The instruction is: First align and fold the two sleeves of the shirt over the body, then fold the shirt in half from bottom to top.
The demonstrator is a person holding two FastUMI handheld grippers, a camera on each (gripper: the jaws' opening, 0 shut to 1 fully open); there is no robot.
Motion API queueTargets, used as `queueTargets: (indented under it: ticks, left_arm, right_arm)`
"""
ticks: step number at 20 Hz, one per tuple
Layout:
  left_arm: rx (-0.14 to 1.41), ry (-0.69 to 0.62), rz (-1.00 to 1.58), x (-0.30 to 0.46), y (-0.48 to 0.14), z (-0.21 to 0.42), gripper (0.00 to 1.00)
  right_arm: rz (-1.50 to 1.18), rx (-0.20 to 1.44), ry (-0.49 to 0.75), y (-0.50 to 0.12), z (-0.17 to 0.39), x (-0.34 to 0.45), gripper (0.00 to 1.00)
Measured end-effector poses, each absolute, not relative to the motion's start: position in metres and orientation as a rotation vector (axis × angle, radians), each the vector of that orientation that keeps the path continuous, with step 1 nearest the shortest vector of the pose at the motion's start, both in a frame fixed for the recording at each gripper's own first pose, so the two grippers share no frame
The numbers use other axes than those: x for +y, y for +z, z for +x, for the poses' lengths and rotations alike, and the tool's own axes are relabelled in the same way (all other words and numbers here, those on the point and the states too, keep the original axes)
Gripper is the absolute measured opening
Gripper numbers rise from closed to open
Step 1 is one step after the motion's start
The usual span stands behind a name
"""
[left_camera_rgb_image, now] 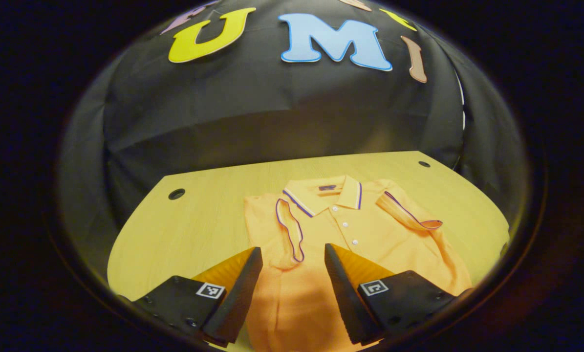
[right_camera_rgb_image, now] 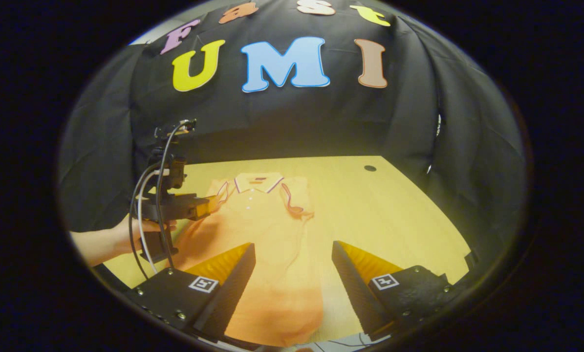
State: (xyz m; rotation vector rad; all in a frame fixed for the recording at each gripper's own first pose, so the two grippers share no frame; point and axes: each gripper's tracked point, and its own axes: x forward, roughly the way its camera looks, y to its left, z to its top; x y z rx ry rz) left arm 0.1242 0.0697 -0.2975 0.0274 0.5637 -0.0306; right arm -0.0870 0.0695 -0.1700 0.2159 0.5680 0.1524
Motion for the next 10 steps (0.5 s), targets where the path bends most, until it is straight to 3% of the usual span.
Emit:
queueTargets:
  ticks: [10]
  left_arm:
    - [0.605,-0.002,0.000,0.072,-0.298,-0.019,0.96]
  right_arm:
    - [0.185,0.686,0.199,-0.234,-0.161,0.069,0.98]
